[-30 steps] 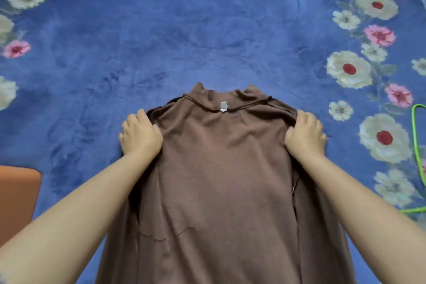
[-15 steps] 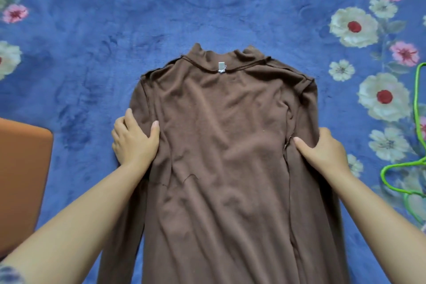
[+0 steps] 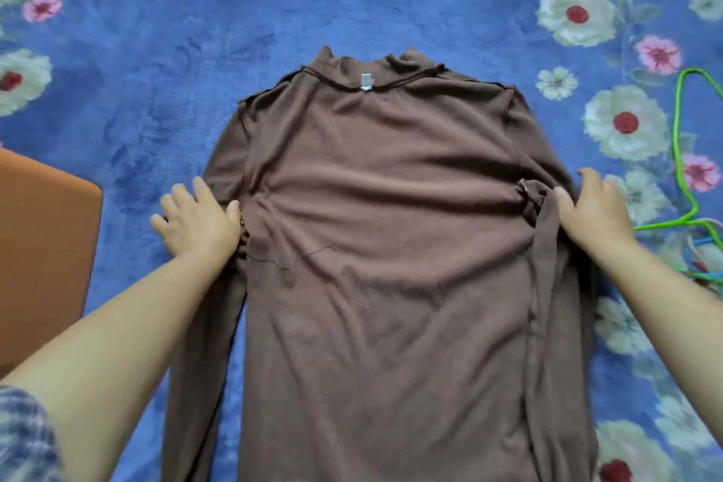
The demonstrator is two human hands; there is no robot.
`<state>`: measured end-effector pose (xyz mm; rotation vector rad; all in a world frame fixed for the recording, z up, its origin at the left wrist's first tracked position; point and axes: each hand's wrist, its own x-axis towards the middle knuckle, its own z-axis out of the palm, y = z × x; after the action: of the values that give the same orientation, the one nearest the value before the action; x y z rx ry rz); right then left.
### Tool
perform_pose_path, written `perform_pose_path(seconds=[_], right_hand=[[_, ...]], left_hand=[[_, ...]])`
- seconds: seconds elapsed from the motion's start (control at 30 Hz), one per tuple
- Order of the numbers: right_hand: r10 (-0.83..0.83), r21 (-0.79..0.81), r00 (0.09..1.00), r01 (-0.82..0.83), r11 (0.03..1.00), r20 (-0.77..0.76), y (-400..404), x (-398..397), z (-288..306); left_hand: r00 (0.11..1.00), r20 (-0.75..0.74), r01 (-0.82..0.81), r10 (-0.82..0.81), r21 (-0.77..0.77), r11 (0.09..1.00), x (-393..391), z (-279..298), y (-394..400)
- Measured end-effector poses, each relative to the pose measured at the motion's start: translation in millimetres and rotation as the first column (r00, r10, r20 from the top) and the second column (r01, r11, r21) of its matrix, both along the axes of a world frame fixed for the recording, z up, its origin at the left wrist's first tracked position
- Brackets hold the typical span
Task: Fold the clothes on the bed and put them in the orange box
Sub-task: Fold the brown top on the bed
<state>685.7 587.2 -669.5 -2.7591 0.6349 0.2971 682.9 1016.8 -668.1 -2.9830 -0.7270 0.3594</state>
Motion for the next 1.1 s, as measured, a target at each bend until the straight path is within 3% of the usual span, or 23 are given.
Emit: perform_pose_path(seconds=[0.07, 0.17, 0.27, 0.33, 0.4, 0.5, 0.7, 0.8, 0.87, 0.97, 1.03, 1.1], right_hand=[[0.000, 0.027, 0.998, -0.002, 1.000, 0.066, 7.1, -26.9, 1.4], [0.001, 0.041, 0.998, -0.003, 0.999, 0.065, 23.3, -79.0, 0.6], [-0.004, 0.035, 0.993, 0.008, 0.999, -0.116, 33.0, -129.9, -3.6], [0.008, 0.049, 0.994, -0.003, 0.999, -0.107, 26.6, -150.6, -9.1], [-0.100, 0.155, 0.991, 0.113, 0.981, -0.090, 15.5, -157.1, -3.8], [-0.203, 0.264, 0.977, 0.213, 0.941, -0.065, -10.1, -151.6, 11.6], [-0.272, 0.077, 0.897, 0.261, 0.962, 0.349, -91.2, -122.8, 70.7], [-0.260, 0.057, 0.856, 0.263, 0.963, 0.446, -117.7, -108.5, 80.4], [-0.258, 0.049, 0.893, 0.258, 0.965, 0.369, -125.4, -105.4, 75.9], [-0.216, 0.007, 0.975, 0.216, 0.976, 0.056, -130.1, -117.1, 49.1], [-0.258, 0.023, 0.959, 0.262, 0.965, -0.114, -132.1, -130.8, 35.5], [-0.272, 0.038, 0.948, 0.281, 0.959, -0.164, -127.2, -140.6, 24.3]], left_hand=[[0.987, 0.114, 0.118, -0.111, -0.064, 0.991, -12.6, 3.8, -12.8], [0.880, 0.255, 0.438, -0.401, -0.108, 0.893, -34.6, 2.2, -47.7], [0.750, 0.228, 0.659, -0.621, -0.176, 0.731, -58.4, -0.4, -93.5], [0.663, 0.118, 0.743, -0.739, -0.220, 0.632, -75.8, -6.8, -119.4], [0.598, -0.054, 0.762, -0.800, -0.272, 0.588, -96.5, -14.4, -136.6], [0.629, -0.139, 0.714, -0.765, -0.286, 0.639, -113.2, -17.9, -149.5], [0.582, -0.285, 0.738, -0.762, -0.210, 0.641, -105.6, -2.5, -157.5], [0.592, -0.288, 0.725, -0.753, -0.218, 0.654, -100.6, 8.0, -165.2], [0.617, -0.279, 0.699, -0.736, -0.235, 0.676, -95.1, 11.6, -171.0], [0.698, -0.250, 0.611, -0.671, -0.282, 0.740, -89.8, 13.7, -178.2], [0.737, -0.191, 0.579, -0.648, -0.316, 0.751, -85.9, 13.3, -189.1], [0.776, -0.120, 0.546, -0.620, -0.365, 0.754, -84.3, 13.5, -197.9]])
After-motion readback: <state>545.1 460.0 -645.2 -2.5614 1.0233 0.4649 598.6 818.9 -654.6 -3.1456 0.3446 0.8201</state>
